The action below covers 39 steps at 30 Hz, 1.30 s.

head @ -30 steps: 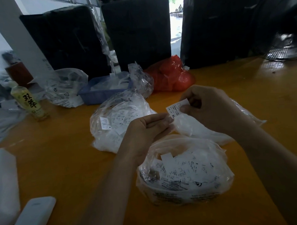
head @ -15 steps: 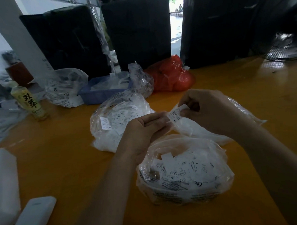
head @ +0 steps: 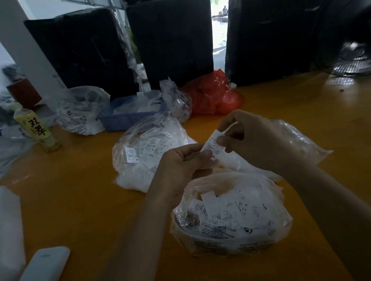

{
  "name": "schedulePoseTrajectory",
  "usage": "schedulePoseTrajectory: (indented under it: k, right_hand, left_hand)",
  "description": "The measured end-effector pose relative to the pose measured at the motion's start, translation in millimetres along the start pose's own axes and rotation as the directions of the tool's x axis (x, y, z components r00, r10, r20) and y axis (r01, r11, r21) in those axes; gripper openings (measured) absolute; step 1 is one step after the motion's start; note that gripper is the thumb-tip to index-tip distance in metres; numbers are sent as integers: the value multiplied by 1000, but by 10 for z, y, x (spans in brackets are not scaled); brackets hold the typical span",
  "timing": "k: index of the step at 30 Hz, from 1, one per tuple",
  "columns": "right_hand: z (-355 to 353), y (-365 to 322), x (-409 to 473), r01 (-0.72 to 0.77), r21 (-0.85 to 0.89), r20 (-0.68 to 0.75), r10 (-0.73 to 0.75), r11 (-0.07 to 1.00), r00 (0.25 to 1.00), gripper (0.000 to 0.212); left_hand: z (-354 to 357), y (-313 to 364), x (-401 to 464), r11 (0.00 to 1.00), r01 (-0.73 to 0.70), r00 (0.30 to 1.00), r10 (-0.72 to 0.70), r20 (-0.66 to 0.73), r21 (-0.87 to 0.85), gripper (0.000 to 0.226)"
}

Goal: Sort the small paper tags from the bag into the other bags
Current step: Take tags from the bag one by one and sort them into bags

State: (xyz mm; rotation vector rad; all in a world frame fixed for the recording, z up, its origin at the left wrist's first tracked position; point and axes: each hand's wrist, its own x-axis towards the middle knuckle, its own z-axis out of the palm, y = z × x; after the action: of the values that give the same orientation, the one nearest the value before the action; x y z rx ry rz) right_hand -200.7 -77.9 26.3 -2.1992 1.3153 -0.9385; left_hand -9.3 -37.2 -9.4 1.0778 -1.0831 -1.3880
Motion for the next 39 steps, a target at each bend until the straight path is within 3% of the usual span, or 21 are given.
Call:
schedulePoseTrajectory:
  k: [3,6,11,15,21,24,29,32,34,37,39]
  right_hand:
    - [31,38,9,4,-45,-4,-4,999,1000,22]
    - [33,63,5,25,-64,-39,-28,998,999,7]
    - [80,67,3,121,-102,21,-119,987,993,13]
    - [128,68,-1,116,-67,-38,-119,991,992,12]
    - [166,48,-24,143,-3,47,-143,990,989,7]
    - [174,48,-23,134,14,56,-134,991,989,11]
    - [127,77,18,75,-6,-49,-75,997,996,18]
    - [78,126,44,-10,71,-81,15,997,997,14]
    - [13,193,69,-64,40,-145,69,997,987,10]
    - [-131,398,135,-190,-325,-150,147,926,978,11]
    - [-189,551,165,-259,-533,-45,278,805,959,23]
  left_hand:
    - [-1,-14,17,1000,-9,999,9,-34,0,27]
    - [-5,-16,29,999,1,998,-4,-66,-49,31]
    - [-12,-35,43,997,-6,997,0,-76,-75,40]
    - [-2,-40,47,991,5,996,-16,-89,-131,35]
    - [-28,-25,53,1000,3,990,-5,-142,-12,27]
    - [-18,-13,42,1000,12,993,-12,-114,2,35]
    - [-51,3,35,986,-90,992,101,-73,141,32]
    - [-100,31,36,876,-231,942,310,-128,424,41]
    - [-198,46,47,688,-284,865,484,-130,668,43]
    - [-451,81,102,352,-117,735,659,-158,928,34]
    - [-639,64,144,285,21,700,680,-217,958,30]
